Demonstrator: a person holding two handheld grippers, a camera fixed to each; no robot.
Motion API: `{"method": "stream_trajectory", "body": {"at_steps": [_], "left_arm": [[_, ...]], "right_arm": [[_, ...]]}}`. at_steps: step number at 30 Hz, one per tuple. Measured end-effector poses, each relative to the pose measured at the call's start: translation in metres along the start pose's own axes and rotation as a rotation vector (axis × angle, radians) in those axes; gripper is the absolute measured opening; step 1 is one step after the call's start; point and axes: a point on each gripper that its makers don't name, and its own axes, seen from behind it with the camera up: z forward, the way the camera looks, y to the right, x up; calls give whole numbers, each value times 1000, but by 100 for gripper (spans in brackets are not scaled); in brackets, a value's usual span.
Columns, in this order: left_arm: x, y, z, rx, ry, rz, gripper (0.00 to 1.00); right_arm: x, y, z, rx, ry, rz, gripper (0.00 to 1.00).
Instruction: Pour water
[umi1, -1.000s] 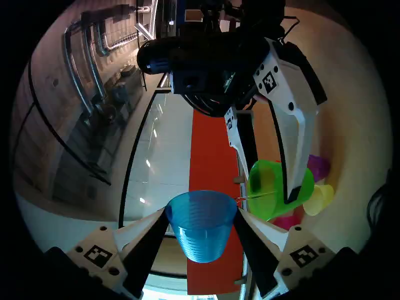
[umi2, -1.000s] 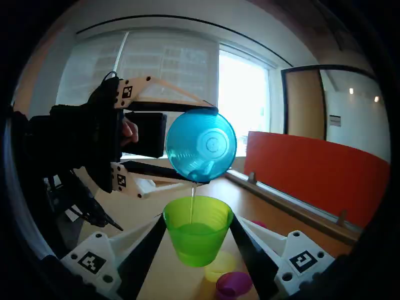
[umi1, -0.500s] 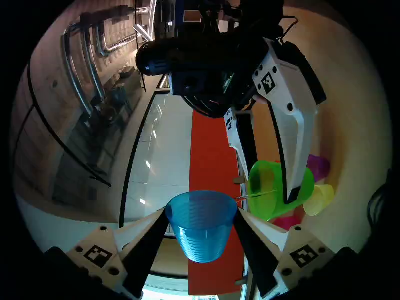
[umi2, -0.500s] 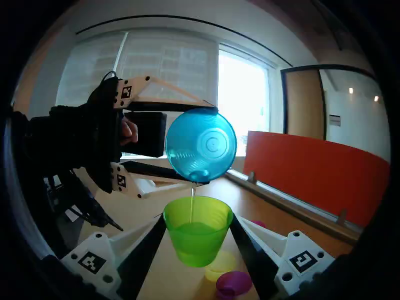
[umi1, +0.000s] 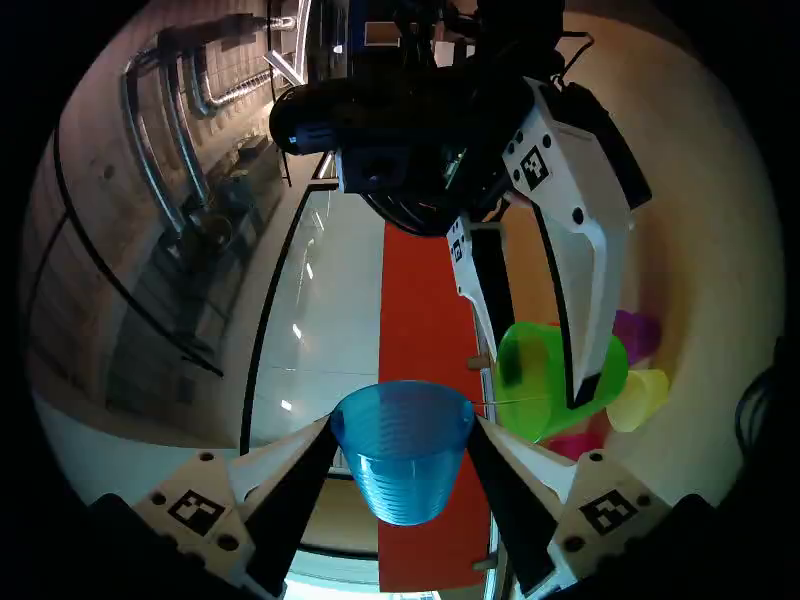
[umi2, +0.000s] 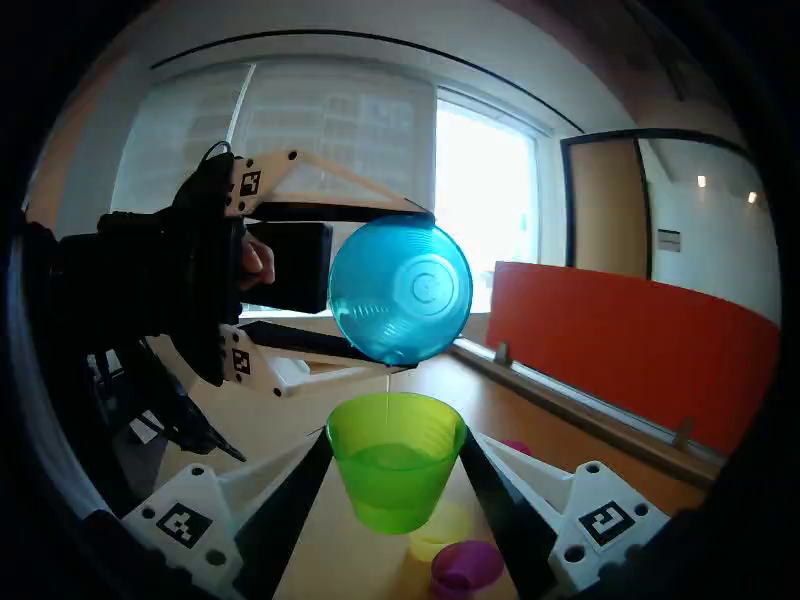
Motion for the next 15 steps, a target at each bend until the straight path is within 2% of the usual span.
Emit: {"method": "stream_trajectory", "body": {"at_steps": [15], "left_arm": [[3, 3, 1, 4, -1, 5, 87]], "right_arm": [[1, 1, 0, 0, 5, -1, 92]]}}
